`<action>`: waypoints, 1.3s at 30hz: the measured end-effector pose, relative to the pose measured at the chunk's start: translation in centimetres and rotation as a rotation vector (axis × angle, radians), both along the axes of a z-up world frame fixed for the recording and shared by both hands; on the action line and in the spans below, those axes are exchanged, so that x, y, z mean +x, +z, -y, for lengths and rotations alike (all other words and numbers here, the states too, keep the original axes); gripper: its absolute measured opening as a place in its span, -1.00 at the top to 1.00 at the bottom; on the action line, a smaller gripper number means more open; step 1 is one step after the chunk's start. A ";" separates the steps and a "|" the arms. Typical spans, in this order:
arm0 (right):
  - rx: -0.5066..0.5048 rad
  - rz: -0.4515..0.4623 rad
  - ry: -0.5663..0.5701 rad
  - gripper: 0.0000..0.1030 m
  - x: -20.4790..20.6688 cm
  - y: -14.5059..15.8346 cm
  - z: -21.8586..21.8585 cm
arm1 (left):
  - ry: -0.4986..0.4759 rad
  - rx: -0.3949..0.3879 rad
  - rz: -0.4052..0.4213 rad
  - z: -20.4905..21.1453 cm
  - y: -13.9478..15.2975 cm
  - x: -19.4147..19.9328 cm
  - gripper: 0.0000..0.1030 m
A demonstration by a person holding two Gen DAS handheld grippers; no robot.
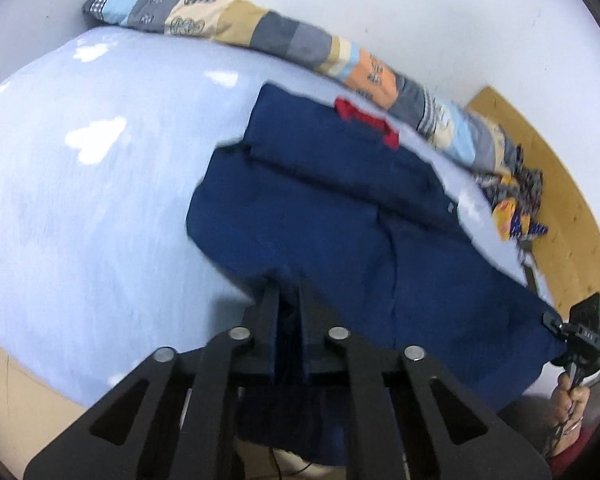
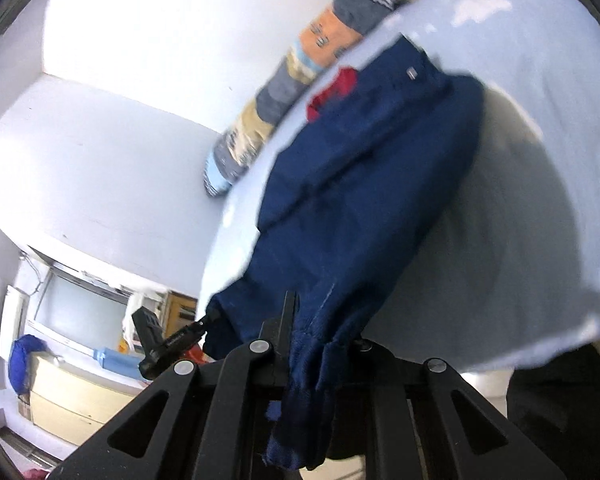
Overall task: Fold large clothes
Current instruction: 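Fold the held hem up toward the red collar with both grippers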
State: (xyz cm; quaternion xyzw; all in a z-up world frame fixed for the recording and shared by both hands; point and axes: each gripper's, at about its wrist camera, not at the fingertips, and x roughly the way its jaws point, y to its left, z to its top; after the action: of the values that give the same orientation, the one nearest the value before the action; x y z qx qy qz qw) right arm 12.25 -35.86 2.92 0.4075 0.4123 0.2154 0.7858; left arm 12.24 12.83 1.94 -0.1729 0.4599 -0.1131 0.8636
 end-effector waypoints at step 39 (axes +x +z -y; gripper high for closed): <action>-0.064 0.094 -0.044 0.80 14.6 6.1 1.4 | -0.010 -0.596 -0.411 -6.8 -9.9 -3.2 -0.29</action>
State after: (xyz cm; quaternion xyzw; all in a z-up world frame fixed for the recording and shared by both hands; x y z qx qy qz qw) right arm 26.86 -37.21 9.07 0.3808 0.3727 0.2037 0.8213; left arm 9.02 19.59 -7.92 -0.4338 0.5715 -0.2095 0.6643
